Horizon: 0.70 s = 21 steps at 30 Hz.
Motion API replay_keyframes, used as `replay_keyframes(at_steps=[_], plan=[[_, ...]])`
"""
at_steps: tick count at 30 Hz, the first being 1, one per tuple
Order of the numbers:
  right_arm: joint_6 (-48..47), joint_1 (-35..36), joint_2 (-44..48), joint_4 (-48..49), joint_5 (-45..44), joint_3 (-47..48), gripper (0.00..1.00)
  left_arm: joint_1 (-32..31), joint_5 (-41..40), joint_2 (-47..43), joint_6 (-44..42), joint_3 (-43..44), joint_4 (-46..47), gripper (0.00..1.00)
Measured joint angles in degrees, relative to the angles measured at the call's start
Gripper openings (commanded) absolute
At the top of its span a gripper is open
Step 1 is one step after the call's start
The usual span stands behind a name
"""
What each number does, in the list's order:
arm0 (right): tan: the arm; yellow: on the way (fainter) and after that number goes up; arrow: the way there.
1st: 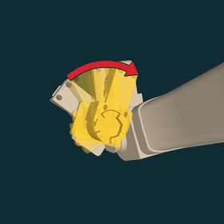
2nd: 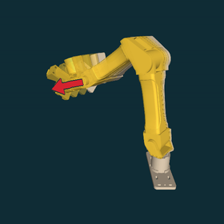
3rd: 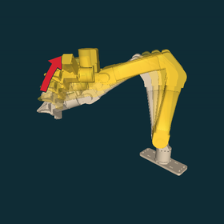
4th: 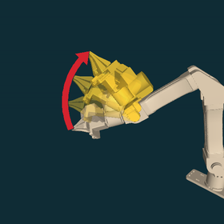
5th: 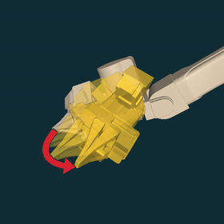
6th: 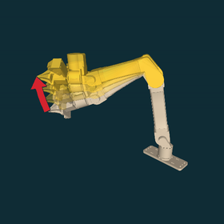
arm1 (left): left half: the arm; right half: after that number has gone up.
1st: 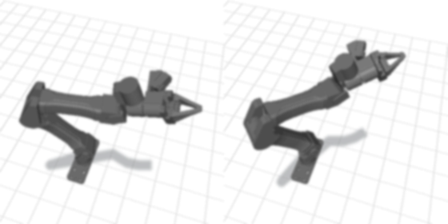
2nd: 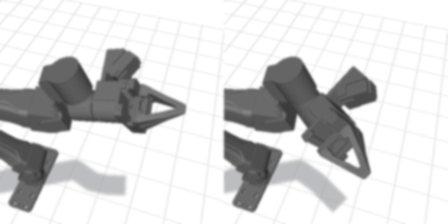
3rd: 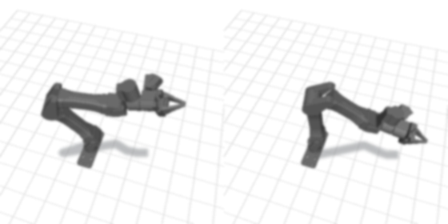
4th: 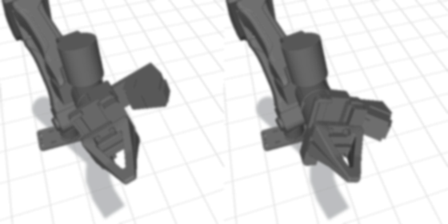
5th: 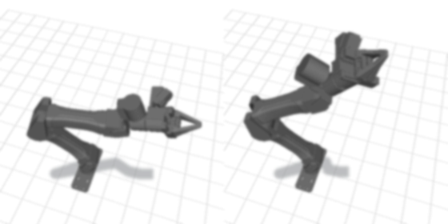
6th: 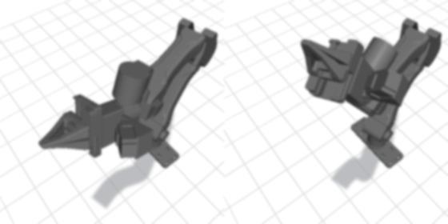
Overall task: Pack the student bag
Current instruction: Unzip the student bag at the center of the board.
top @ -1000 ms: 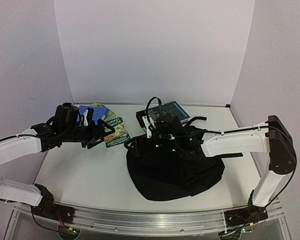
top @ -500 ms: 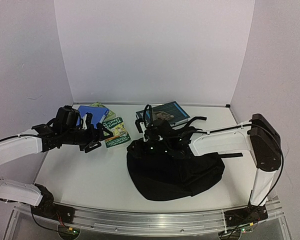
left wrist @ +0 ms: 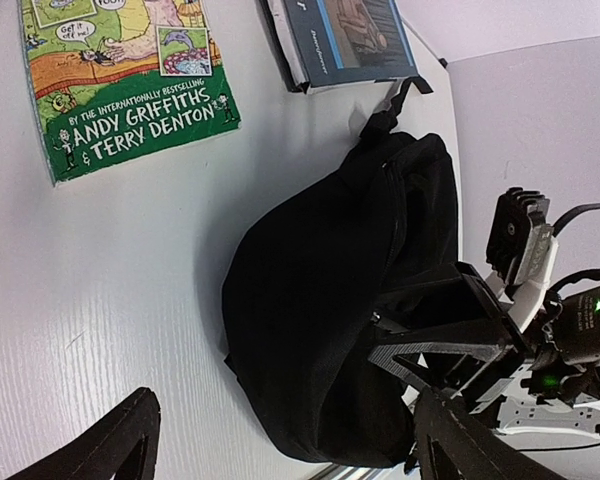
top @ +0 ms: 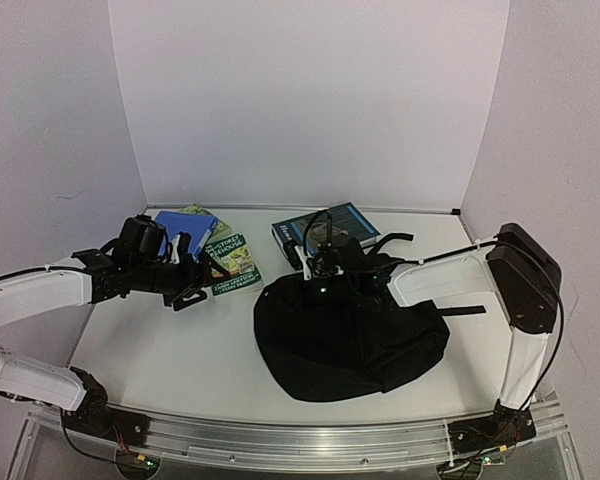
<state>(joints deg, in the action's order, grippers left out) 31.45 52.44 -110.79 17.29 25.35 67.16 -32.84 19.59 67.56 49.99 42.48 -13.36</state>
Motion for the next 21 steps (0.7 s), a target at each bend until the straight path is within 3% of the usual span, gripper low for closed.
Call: replay_keyframes(at_steps=[14,21], plan=[[-0.4,-0.1,-2.2,1.1,3.6,-0.8,0.25,0.0,0.7,1.6,0.0,0.0,0.0,0.88],[-0.9,-0.3,-2.2,1.7,5.1,-1.7,0.03,0.0,1.2,2.5,0.0,0.0,0.0,0.88]])
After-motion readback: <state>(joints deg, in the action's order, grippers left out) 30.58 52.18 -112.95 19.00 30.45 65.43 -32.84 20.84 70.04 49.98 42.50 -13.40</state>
